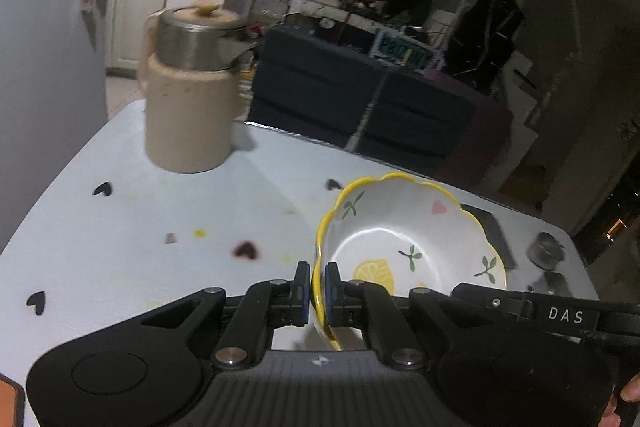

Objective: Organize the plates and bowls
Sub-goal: 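Lift the floral bowl with both grippers and carry it over the cream bowl, then lower the floral bowl into the cream bowl with both grippers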

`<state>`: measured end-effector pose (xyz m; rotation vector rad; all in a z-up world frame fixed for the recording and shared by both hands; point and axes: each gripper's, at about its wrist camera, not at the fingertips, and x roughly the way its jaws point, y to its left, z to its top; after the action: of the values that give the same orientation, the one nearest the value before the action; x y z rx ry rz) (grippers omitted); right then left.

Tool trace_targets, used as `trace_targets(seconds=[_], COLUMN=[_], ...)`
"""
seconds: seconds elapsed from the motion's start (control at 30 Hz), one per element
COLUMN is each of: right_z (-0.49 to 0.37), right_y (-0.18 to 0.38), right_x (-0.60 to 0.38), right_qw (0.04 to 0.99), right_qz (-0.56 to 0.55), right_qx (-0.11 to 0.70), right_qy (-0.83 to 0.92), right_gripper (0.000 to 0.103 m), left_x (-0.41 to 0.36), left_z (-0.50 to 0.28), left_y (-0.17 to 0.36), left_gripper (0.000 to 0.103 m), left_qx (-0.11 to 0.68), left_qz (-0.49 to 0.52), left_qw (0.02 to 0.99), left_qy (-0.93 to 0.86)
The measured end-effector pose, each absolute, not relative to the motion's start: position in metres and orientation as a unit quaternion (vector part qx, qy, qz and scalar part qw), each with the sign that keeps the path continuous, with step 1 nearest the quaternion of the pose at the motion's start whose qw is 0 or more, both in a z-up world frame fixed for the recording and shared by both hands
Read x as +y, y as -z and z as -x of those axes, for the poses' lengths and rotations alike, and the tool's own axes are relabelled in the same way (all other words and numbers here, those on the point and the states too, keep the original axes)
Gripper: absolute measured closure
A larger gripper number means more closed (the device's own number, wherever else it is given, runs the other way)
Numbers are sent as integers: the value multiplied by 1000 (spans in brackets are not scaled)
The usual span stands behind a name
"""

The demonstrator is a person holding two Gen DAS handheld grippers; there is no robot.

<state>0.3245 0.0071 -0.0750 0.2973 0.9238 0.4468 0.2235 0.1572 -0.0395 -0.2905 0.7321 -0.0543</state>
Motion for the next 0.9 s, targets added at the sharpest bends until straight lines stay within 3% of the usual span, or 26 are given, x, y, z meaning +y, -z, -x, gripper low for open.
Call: trace_targets(seconds=[0.33, 0.9], right_z=[-281, -256], right_y=[58, 103], right_x=[-61, -92], right_qw=[868, 843], right_qz=[-154, -178], right_qx=[429, 473], right_qy=[-197, -185], right_gripper=[91, 92], left_x=[98, 80], left_z=[-188, -183], left_y=[32, 79], left_gripper=[95, 96], left_qx=[365, 413], left_qz=[105, 122], left_qw=[922, 899], left_qy=[71, 81])
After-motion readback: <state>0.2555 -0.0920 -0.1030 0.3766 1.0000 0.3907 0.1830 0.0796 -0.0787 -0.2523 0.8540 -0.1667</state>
